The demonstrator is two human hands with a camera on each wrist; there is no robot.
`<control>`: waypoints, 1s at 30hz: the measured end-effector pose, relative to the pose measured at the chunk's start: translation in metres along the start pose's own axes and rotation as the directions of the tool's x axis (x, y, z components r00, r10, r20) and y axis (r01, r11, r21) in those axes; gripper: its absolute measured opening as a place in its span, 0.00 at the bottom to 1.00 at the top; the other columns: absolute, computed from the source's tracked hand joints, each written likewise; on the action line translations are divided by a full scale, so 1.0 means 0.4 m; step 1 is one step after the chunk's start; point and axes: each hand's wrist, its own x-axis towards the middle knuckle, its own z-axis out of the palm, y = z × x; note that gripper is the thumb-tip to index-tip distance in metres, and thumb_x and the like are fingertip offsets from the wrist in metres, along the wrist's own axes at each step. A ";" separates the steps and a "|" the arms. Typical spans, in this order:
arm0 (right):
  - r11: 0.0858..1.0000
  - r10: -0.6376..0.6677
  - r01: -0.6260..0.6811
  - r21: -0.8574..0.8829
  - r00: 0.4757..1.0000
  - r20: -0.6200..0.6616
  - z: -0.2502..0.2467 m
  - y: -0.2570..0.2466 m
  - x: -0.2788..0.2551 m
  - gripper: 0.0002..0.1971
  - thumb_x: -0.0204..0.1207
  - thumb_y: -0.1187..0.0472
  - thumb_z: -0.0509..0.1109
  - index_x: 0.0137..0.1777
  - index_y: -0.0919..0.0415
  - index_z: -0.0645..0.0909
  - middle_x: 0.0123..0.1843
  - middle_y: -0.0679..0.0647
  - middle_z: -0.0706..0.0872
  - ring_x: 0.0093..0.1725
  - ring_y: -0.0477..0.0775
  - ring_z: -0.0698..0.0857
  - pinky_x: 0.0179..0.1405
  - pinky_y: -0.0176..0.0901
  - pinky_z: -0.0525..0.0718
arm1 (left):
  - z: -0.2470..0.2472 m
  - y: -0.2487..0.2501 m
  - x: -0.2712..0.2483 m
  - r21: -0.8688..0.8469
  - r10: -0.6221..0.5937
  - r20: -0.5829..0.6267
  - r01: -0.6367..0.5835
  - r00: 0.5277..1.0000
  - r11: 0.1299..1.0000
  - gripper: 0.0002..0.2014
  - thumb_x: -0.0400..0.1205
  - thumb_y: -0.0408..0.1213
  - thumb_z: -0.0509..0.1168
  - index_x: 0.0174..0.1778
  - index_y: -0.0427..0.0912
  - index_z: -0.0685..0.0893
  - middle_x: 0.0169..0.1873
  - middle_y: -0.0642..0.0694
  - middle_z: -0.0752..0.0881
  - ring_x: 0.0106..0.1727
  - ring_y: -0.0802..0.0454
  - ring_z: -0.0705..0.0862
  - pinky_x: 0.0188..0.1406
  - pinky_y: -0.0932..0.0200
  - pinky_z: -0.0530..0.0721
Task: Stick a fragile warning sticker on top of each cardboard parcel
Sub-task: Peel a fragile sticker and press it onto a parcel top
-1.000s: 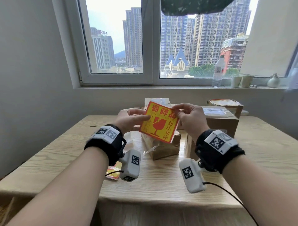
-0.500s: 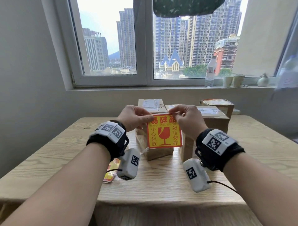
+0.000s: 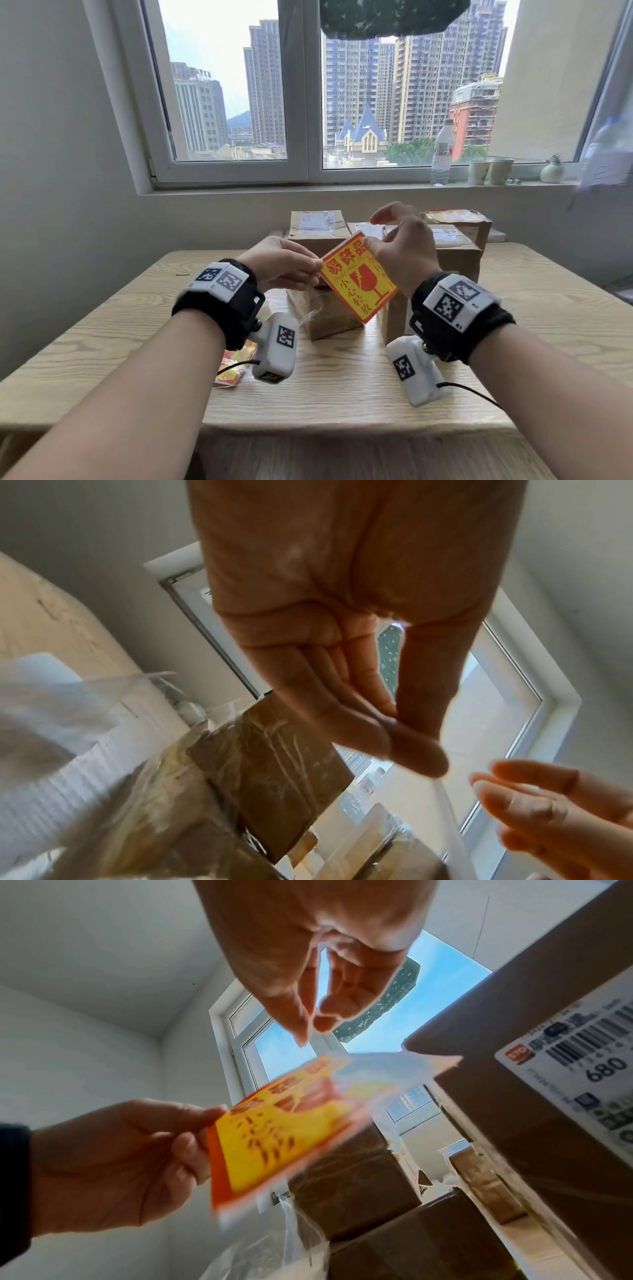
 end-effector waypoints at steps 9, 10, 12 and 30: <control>0.970 -0.134 0.094 0.223 0.976 0.173 0.037 -0.029 -0.028 0.07 0.71 0.61 0.79 0.37 0.46 0.89 0.35 0.41 0.90 0.38 0.42 0.89 0.43 0.43 0.89 | 0.000 0.004 -0.021 -0.369 0.054 0.009 -0.046 0.999 0.928 0.04 0.80 0.28 0.66 0.45 0.32 0.86 0.28 0.43 0.90 0.27 0.57 0.90 0.30 0.66 0.89; 0.965 -0.143 0.097 0.242 0.973 0.182 0.041 -0.030 -0.028 0.06 0.71 0.62 0.79 0.38 0.48 0.90 0.35 0.41 0.90 0.38 0.42 0.89 0.45 0.43 0.89 | 0.005 0.005 -0.023 -0.366 0.062 0.023 -0.049 0.998 0.929 0.05 0.80 0.29 0.66 0.45 0.32 0.86 0.28 0.44 0.90 0.27 0.57 0.89 0.30 0.67 0.88; 0.958 -0.145 0.089 0.273 0.971 0.192 0.047 -0.028 -0.026 0.05 0.71 0.64 0.79 0.41 0.53 0.92 0.37 0.44 0.92 0.39 0.43 0.91 0.48 0.47 0.91 | 0.013 0.007 -0.024 -0.361 0.073 0.042 -0.053 0.996 0.931 0.05 0.81 0.29 0.65 0.46 0.31 0.85 0.28 0.44 0.90 0.27 0.57 0.89 0.29 0.67 0.88; 0.956 -0.072 0.002 0.293 0.971 0.226 0.046 0.014 -0.015 0.06 0.73 0.66 0.77 0.37 0.54 0.91 0.34 0.53 0.92 0.34 0.53 0.91 0.39 0.52 0.92 | 0.037 -0.003 -0.002 -0.346 0.086 0.129 -0.036 0.988 0.938 0.07 0.81 0.24 0.64 0.51 0.28 0.84 0.34 0.39 0.91 0.33 0.52 0.91 0.40 0.61 0.90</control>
